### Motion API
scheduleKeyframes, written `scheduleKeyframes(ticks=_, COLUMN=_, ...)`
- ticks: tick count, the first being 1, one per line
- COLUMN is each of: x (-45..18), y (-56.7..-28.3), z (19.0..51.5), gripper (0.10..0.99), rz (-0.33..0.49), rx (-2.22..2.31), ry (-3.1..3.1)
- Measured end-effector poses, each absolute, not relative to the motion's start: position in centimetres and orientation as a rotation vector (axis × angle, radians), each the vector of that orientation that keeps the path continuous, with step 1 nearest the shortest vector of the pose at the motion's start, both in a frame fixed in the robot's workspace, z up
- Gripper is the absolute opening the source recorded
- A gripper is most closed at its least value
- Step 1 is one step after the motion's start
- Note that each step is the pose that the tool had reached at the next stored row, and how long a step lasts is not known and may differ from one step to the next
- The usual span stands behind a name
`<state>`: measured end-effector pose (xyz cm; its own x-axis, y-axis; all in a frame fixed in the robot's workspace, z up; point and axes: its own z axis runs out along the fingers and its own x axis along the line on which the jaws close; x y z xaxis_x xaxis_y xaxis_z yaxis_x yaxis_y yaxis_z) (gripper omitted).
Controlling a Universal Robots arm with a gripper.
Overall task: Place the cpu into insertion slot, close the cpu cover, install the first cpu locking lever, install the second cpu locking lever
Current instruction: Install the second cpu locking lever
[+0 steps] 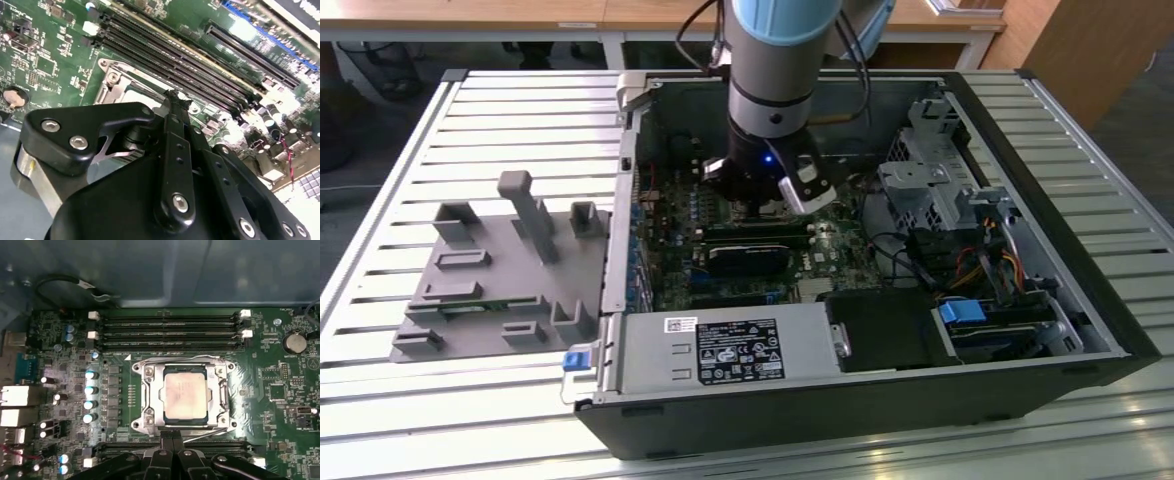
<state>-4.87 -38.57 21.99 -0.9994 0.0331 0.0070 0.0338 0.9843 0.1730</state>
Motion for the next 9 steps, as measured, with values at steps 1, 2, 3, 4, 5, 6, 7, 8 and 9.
scheduleKeyframes(ticks=1, x=-5.02, y=-38.68, z=21.99, gripper=0.106, rz=-0.276, rx=-0.053, ry=-3.125)
scheduleKeyframes(ticks=2, x=-5.16, y=-38.77, z=21.99, gripper=0.106, rz=-0.279, rx=-0.053, ry=-3.125)
scheduleKeyframes(ticks=3, x=-5.29, y=-38.83, z=21.99, gripper=0.106, rz=-0.283, rx=-0.053, ry=-3.124)
scheduleKeyframes(ticks=4, x=-5.38, y=-38.86, z=21.98, gripper=0.106, rz=-0.286, rx=-0.053, ry=-3.124)
scheduleKeyframes(ticks=5, x=-5.44, y=-38.87, z=21.94, gripper=0.106, rz=-0.290, rx=-0.053, ry=-3.123)
scheduleKeyframes(ticks=6, x=-5.48, y=-38.87, z=21.87, gripper=0.106, rz=-0.293, rx=-0.053, ry=-3.123)
scheduleKeyframes(ticks=7, x=-5.50, y=-38.87, z=21.76, gripper=0.106, rz=-0.296, rx=-0.052, ry=-3.123)
scheduleKeyframes(ticks=8, x=-5.52, y=-38.87, z=21.64, gripper=0.106, rz=-0.300, rx=-0.052, ry=-3.122)
scheduleKeyframes(ticks=9, x=-5.54, y=-38.87, z=21.51, gripper=0.106, rz=-0.303, rx=-0.052, ry=-3.122)
